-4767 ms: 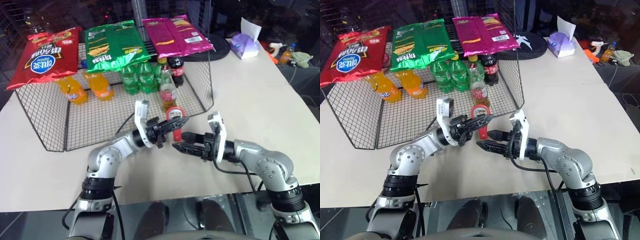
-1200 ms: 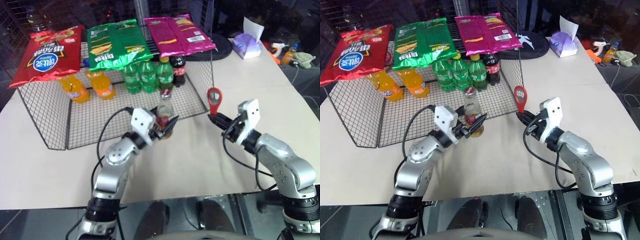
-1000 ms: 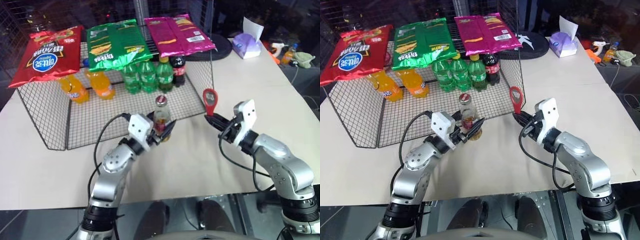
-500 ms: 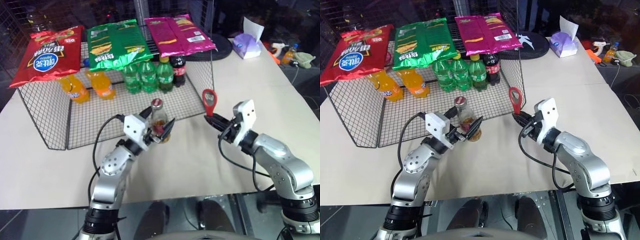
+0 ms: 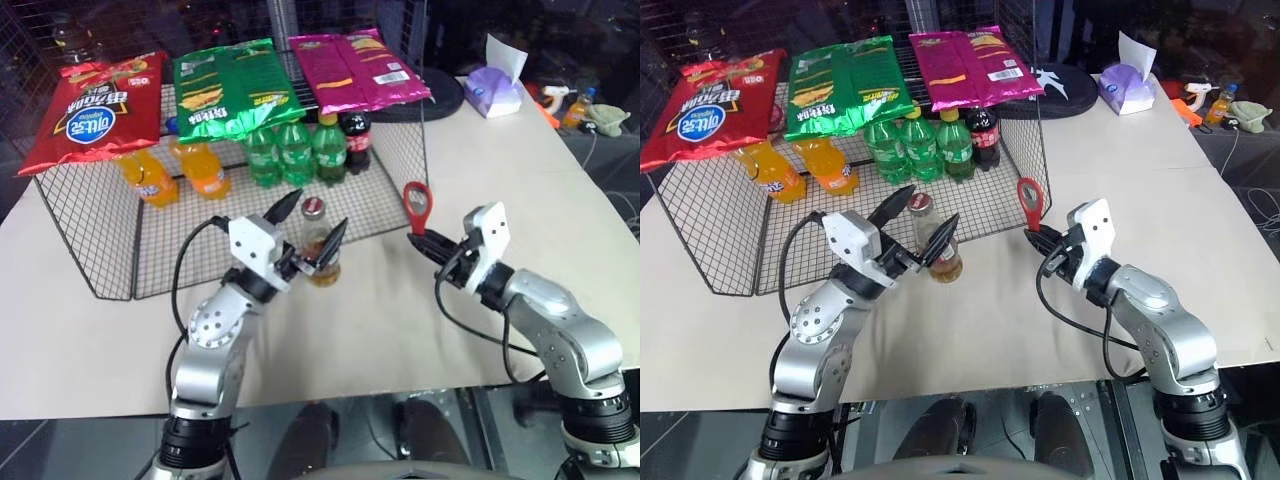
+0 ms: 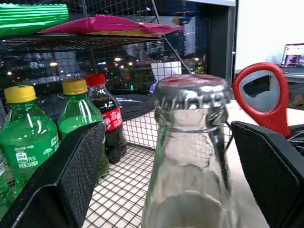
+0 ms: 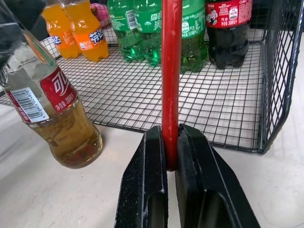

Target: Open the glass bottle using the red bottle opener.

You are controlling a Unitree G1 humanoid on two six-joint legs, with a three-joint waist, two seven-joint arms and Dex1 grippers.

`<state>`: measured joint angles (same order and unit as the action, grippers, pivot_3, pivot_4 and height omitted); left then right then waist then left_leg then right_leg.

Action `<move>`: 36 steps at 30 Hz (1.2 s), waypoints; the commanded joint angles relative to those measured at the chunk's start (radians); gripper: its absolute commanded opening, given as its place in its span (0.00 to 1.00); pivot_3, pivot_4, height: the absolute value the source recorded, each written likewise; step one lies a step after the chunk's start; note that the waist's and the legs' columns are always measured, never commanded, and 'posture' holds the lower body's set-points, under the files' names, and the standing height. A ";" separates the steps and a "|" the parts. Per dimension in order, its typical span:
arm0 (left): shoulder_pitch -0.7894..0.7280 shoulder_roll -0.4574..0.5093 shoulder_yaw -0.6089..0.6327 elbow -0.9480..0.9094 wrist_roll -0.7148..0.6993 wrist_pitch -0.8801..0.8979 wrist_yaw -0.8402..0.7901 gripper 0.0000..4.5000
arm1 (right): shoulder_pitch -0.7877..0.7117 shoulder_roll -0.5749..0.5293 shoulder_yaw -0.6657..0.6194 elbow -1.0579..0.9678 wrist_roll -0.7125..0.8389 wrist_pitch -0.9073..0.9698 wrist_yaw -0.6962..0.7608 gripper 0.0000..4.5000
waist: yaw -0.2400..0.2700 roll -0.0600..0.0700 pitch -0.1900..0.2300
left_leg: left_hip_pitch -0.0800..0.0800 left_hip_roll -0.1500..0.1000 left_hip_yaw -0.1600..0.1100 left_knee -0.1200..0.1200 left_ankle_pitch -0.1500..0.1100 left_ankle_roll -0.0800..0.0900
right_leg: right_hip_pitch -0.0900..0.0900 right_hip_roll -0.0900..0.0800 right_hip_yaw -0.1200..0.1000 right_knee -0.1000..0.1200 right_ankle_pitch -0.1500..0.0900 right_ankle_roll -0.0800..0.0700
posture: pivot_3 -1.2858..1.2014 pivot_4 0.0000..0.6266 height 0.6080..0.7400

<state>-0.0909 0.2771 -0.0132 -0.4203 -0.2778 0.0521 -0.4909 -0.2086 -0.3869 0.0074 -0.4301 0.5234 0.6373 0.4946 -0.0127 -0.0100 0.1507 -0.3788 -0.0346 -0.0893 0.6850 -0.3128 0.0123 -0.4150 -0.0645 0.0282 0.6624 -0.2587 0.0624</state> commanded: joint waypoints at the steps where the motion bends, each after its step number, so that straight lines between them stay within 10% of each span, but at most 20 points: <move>1: 0.016 0.015 -0.002 -0.076 -0.020 0.014 -0.005 0.97 | 0.002 0.002 0.003 -0.016 -0.003 -0.030 0.015 0.00 | 0.000 0.000 0.000 | 0.000 0.000 0.000 0.000 0.000 0.000 | 0.000 0.000 0.000 0.000 0.000 0.000 | 0.52 0.24 1.00; 5: 0.031 0.015 0.002 -0.091 -0.043 0.040 -0.006 0.92 | -0.004 0.002 0.006 -0.007 -0.006 -0.034 0.021 0.00 | 0.000 0.000 0.000 | 0.000 0.000 0.000 0.000 0.000 0.000 | 0.000 0.000 0.000 0.000 0.000 0.000 | 0.52 0.24 1.00; 13: 0.043 0.016 -0.003 -0.087 -0.052 0.063 -0.003 0.21 | -0.006 0.001 0.012 -0.008 -0.012 -0.037 0.026 0.00 | 0.001 0.001 -0.001 | 0.001 0.000 0.000 0.000 0.000 0.000 | 0.001 0.000 0.000 0.000 0.000 0.000 | 0.52 0.24 1.00; 36: 0.077 0.028 -0.016 -0.059 -0.034 0.052 -0.007 0.20 | -0.239 0.052 0.414 0.224 -0.682 -0.632 -0.102 0.00 | -0.001 0.001 -0.002 | 0.002 0.000 0.000 0.000 0.000 0.000 | 0.001 0.000 0.000 0.000 0.000 0.000 | 0.52 0.24 1.00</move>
<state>-0.0287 0.2987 -0.0100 -0.4985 -0.3186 0.0804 -0.4967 -0.4359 -0.3442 0.4108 -0.1987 -0.1294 0.0821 0.4009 -0.0134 -0.0092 0.1489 -0.3766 -0.0347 -0.0890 0.6852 -0.3126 0.0119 -0.4138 -0.0643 0.0284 0.6627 -0.2587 0.0623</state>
